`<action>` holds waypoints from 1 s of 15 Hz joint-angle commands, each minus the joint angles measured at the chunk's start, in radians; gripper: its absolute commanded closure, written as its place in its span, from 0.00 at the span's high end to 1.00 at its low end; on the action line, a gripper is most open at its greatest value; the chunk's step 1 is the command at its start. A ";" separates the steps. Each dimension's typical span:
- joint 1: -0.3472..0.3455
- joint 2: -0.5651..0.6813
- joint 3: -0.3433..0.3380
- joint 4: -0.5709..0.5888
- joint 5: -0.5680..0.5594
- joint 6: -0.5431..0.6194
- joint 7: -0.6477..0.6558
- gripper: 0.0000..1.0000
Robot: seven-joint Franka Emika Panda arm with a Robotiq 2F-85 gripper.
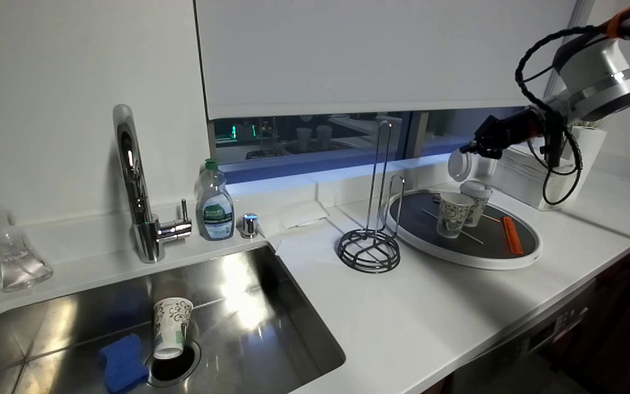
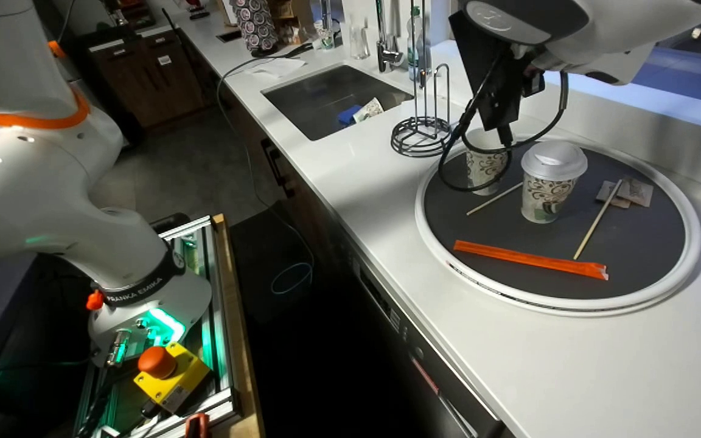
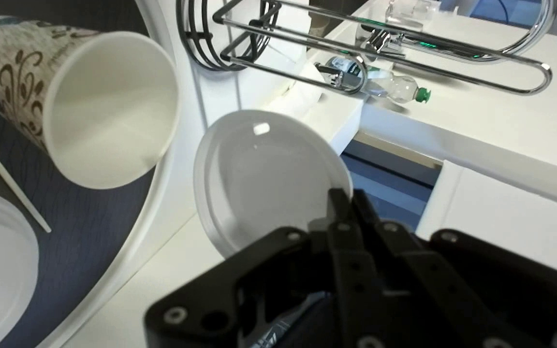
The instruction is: Remove the stick from the cup, put it on the tray, pick up the lid and cover the cup
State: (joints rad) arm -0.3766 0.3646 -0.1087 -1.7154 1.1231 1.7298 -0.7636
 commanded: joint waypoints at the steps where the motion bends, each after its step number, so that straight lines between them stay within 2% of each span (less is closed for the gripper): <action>1: 0.023 -0.076 -0.026 -0.107 0.029 -0.010 -0.072 0.01; 4: 0.019 -0.085 -0.037 -0.124 0.029 -0.057 -0.085 0.01; 8: -0.004 -0.037 -0.066 -0.073 0.015 -0.240 -0.083 0.01; 10: -0.003 -0.029 -0.084 -0.071 0.013 -0.257 -0.089 0.01; 15: 0.012 0.001 -0.100 -0.069 0.025 -0.196 -0.074 0.01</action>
State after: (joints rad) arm -0.3785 0.3338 -0.1974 -1.7976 1.1245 1.5118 -0.8366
